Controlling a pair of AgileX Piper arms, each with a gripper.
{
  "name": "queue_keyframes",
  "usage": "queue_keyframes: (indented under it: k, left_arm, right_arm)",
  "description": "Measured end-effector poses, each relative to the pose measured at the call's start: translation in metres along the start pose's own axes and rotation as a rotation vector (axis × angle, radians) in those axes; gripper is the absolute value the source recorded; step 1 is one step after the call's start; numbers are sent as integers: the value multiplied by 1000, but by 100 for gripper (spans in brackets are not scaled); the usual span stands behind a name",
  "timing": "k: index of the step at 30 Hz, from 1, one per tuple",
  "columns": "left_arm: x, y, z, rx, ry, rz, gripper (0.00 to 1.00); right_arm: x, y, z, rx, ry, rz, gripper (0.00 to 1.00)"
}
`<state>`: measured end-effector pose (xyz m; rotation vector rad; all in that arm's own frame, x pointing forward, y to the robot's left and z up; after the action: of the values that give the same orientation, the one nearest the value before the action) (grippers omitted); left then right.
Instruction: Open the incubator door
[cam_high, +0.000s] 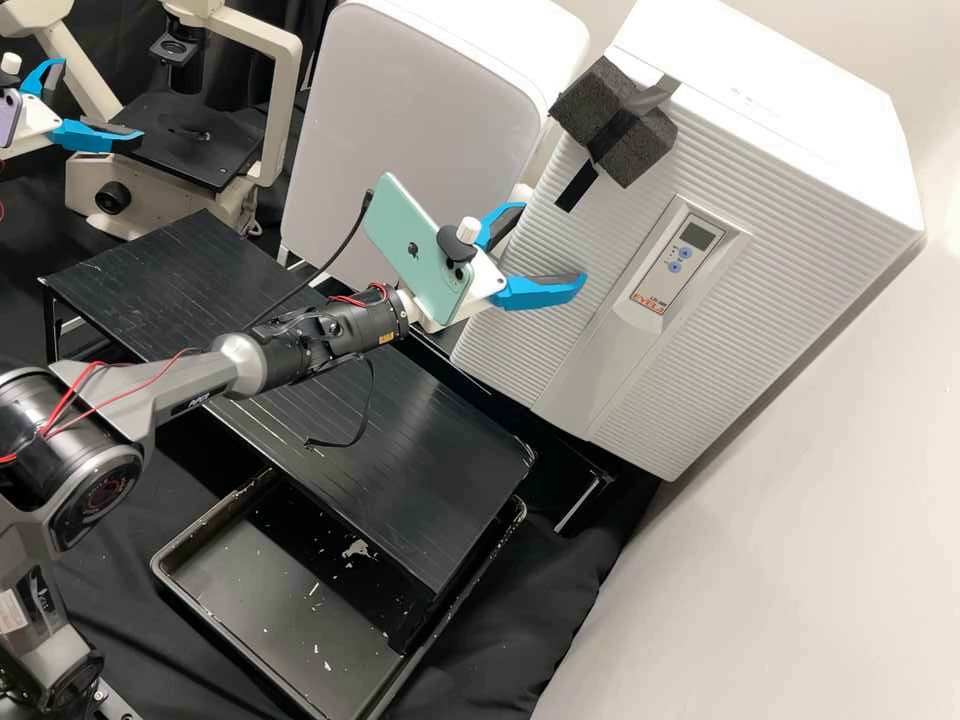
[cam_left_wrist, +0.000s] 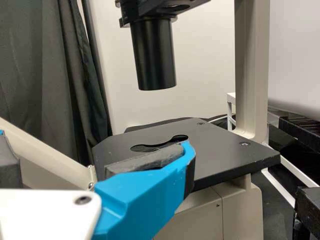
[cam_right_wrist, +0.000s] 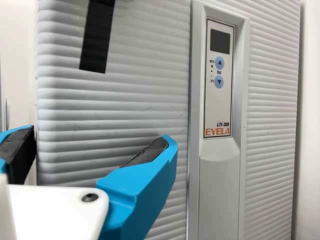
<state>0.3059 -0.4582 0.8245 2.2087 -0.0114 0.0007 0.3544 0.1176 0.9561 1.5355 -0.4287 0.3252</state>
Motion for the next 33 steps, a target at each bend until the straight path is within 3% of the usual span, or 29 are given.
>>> queue_keyframes:
  k: [33]
  left_arm:
    - [0, 0, 0, 0, 0, 0, 100]
  right_arm:
    - [-13, 1, 1, -8, 1, -16, 0]
